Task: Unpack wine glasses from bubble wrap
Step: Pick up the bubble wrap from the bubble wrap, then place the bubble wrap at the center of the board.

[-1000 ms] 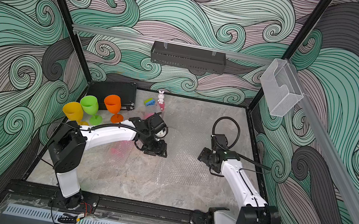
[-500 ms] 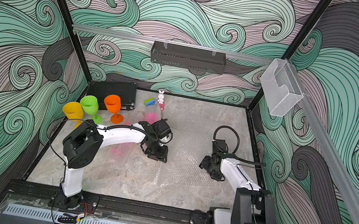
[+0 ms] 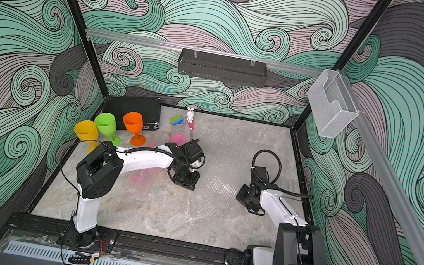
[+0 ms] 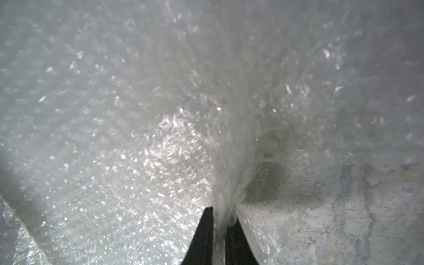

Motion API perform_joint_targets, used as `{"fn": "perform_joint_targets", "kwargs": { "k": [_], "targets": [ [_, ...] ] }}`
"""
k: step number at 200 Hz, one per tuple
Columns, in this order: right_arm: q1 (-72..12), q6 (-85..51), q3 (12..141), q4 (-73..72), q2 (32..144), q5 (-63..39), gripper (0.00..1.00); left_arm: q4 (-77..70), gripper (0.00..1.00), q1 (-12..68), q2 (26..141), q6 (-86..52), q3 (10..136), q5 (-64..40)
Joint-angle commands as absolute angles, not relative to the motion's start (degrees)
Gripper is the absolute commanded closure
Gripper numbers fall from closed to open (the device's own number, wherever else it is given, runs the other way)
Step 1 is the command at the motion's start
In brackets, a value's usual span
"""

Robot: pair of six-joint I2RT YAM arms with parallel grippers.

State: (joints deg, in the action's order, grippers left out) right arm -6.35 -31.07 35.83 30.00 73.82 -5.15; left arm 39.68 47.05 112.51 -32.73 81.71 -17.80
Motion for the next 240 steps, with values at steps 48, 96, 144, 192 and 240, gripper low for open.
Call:
{"fn": "perform_joint_targets", "kwargs": {
  "k": [48,96,144,192,240],
  "targets": [
    [-3.87,-31.06,38.97,30.63,63.59,0.38,0.94,37.39,1.0,46.48,112.08,-27.51,89.14,-16.82],
    [1.04,-29.9,45.92,27.01,71.77,1.02,0.94,39.0,1.0,43.58,121.33,-26.47,104.37,-17.19],
    [4.15,-28.64,51.72,22.17,81.12,3.29,0.94,38.19,0.99,40.25,130.57,-25.63,115.15,-18.13],
    [5.09,-27.1,54.91,21.09,86.72,2.58,0.93,35.88,0.87,36.94,136.16,-25.42,119.46,-17.34],
    [5.45,-24.78,54.81,22.05,89.02,4.05,0.73,40.51,0.56,34.81,135.95,-26.47,122.88,-16.44]
  ]
}}
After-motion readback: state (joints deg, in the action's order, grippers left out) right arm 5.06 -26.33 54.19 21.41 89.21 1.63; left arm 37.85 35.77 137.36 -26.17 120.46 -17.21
